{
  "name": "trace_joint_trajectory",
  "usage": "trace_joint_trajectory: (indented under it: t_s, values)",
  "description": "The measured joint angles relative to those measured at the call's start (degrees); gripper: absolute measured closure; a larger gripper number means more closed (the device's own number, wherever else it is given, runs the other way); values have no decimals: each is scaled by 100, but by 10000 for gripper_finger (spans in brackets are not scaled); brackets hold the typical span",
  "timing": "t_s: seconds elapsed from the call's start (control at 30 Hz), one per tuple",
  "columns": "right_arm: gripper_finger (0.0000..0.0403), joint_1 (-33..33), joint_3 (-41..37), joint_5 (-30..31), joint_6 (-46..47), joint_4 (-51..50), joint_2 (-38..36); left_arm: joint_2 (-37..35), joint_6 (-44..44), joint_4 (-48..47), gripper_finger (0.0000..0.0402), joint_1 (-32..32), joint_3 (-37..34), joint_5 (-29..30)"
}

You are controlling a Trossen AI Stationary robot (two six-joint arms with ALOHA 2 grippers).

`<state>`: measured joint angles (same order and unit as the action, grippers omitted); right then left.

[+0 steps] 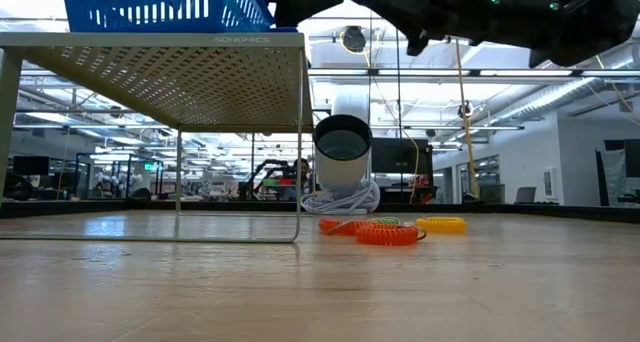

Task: Pick & Place Office Desk Supplies
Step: Put the black rubber band into the middle blue bin on the shelf

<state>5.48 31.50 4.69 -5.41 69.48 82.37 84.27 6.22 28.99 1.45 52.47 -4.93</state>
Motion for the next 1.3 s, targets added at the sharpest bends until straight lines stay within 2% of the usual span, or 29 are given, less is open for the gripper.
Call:
trace_joint_trajectory:
  t_s: [0.43,0.53,0.83,1.0,1.13,1.3]
  values:
    - [397,87,88,-27,-100,527,267,0,-4,-25,139,25,0,46]
    - [397,101,86,-24,-133,488,267,0,-2,-25,169,25,0,45]
    - [392,101,84,-10,-139,398,267,0,-83,-50,307,25,0,38]
    - [353,101,79,-7,-66,291,241,-4,-441,-82,386,20,0,34]
    - [300,93,75,-3,316,-437,-57,-271,-519,-352,377,18,-4,29]
    - [245,61,73,-14,463,-1886,-725,-892,-796,-1114,370,74,-4,28]
